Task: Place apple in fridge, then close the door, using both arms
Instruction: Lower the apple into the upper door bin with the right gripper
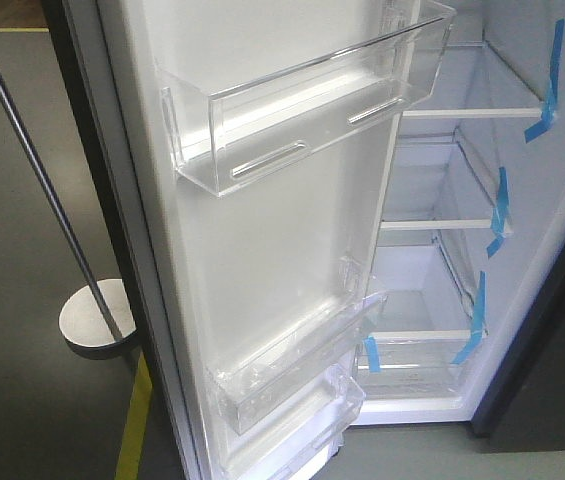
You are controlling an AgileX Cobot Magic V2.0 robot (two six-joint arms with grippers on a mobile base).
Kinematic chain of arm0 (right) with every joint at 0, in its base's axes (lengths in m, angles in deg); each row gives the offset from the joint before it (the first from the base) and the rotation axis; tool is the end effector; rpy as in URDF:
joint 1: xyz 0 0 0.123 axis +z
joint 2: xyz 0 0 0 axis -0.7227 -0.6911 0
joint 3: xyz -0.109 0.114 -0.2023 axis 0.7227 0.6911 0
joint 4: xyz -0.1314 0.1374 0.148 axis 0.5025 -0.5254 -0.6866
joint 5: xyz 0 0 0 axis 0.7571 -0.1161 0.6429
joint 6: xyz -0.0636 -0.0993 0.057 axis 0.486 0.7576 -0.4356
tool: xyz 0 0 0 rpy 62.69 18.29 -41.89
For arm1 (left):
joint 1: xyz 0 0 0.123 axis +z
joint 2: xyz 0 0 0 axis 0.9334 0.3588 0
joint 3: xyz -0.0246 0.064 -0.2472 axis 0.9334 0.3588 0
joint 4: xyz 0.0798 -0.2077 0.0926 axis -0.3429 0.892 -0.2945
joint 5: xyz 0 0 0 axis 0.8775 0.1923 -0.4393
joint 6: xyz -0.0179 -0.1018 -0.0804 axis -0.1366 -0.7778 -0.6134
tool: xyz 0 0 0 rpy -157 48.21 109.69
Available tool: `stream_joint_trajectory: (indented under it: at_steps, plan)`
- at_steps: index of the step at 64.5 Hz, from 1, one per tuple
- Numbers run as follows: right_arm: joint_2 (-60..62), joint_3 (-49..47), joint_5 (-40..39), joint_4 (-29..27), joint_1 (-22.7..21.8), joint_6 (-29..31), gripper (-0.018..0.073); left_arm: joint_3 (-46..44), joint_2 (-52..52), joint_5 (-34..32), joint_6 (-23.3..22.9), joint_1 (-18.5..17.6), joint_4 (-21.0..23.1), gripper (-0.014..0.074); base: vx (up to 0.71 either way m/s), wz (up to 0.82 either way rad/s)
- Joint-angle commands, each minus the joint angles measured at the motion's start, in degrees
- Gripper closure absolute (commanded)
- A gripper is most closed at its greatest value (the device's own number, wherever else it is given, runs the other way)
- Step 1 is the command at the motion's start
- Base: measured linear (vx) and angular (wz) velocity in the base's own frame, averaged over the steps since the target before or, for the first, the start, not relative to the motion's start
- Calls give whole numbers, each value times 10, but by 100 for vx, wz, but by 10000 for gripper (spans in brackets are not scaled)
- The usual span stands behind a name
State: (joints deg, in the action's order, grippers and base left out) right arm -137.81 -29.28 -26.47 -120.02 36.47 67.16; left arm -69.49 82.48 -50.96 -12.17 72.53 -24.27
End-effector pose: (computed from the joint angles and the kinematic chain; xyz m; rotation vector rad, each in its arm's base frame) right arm 0.2861 0.0430 0.4968 -0.4291 1.6602 0.5246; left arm 0.1134 0.0057 0.1826 -0.0545 1.6937 0.0289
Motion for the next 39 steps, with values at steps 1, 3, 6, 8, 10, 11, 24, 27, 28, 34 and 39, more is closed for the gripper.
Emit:
stream_joint_trajectory:
  at_steps: [1, 3, 6, 8, 10, 11, 24, 27, 28, 34, 39]
  plan:
    - [-34, -75, -24, -4, 52, -18, 301, 10, -8, -40, -3, -3, 5, 602, 0, 0]
    - [-51, -88, -30, 8, 75, -24, 301, 10, -8, -40, -3, -3, 5, 602, 0, 0]
    - [-74, -110, -33, 37, 105, -37, 301, 10, -8, -40, -3, -3, 5, 602, 0, 0]
    - [-86, -121, -33, 56, 121, -46, 301, 10, -8, -40, -3, -3, 5, 602, 0, 0]
    - [-99, -133, -33, 85, 140, -59, 301, 10, -8, -40, -3, -3, 5, 602, 0, 0]
    - [-104, -137, -32, 97, 147, -66, 301, 10, -8, -40, -3, -3, 5, 602, 0, 0]
    - [-158, -164, -18, 274, 222, -175, 291, 10, -8, -40, -3, -3, 5, 602, 0, 0]
    - [-163, -165, -15, 301, 234, -184, 276, 10, -8, -40, -3, -3, 5, 602, 0, 0]
    - [-166, -165, -14, 313, 237, -184, 270, 10, -8, -40, -3, -3, 5, 602, 0, 0]
    - [-176, -165, -16, 337, 256, -184, 217, 10, -8, -40, -3, -3, 5, 602, 0, 0]
    - [-183, -165, -23, 337, 264, -187, 160, 10, -8, -40, -3, -3, 5, 602, 0, 0]
